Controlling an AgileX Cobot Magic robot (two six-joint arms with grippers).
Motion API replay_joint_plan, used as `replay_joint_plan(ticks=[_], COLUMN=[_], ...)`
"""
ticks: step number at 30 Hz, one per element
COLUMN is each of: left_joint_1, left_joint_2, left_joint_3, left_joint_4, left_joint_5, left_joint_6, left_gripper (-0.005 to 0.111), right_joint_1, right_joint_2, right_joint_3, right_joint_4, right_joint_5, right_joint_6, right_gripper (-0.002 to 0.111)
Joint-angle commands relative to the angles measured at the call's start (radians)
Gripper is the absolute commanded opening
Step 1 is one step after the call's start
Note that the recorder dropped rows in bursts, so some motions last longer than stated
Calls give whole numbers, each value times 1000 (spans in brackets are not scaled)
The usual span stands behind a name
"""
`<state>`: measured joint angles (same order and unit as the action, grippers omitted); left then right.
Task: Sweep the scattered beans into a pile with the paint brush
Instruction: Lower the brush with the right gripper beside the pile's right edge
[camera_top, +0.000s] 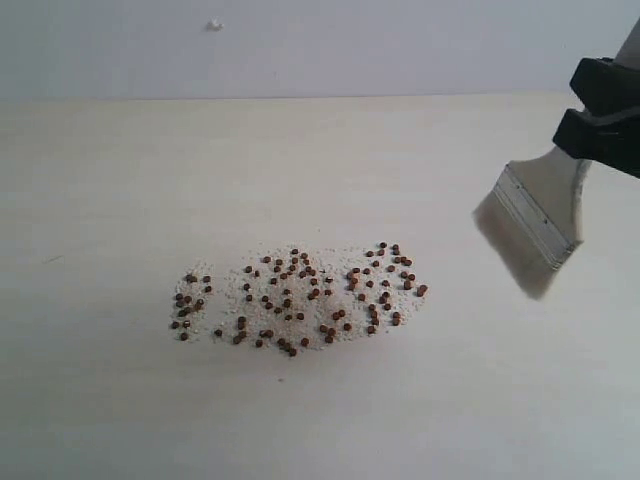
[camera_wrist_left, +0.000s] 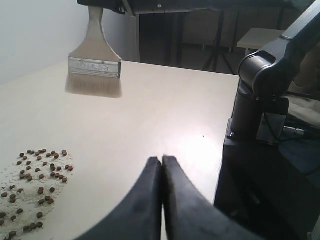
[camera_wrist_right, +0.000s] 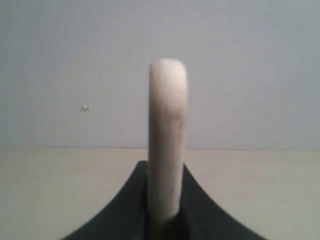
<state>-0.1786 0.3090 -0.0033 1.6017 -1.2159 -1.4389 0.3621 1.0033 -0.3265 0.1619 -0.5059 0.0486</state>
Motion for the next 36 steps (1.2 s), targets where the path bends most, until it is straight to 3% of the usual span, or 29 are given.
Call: replay_joint_plan(ticks=[1,7,12,17,21,30,36], left_joint_1=[-1,-1,-1,-1,-1,-1,-1], left_joint_2=[-7,-7,-7,-7,-7,-7,-7], left_joint_3=[3,3,3,3,3,3,3], left_joint_4=[-5,-5,-5,-5,-5,-5,-5], left_joint_5=[-5,-5,-5,-5,-5,-5,-5], left_joint_6=[-8,-8,-8,-8,-8,-8,-8], left_gripper=[0,0,0,0,0,0,0], right_joint_1=[-2,-2,-2,-2,-2,-2,-2], right_joint_2=[108,249,267,372,461,626,699], right_joint_3=[2,-4,-39,-89,-89,-89,-89], right_joint_4=[31,14,-1,-182,-127,-134,-126], right_joint_5=[-176,-279,-217,-262,-367,-636,-663], right_joint_6=[5,-79,115,166,58,10,-78], right_gripper=[0,0,0,0,0,0,0])
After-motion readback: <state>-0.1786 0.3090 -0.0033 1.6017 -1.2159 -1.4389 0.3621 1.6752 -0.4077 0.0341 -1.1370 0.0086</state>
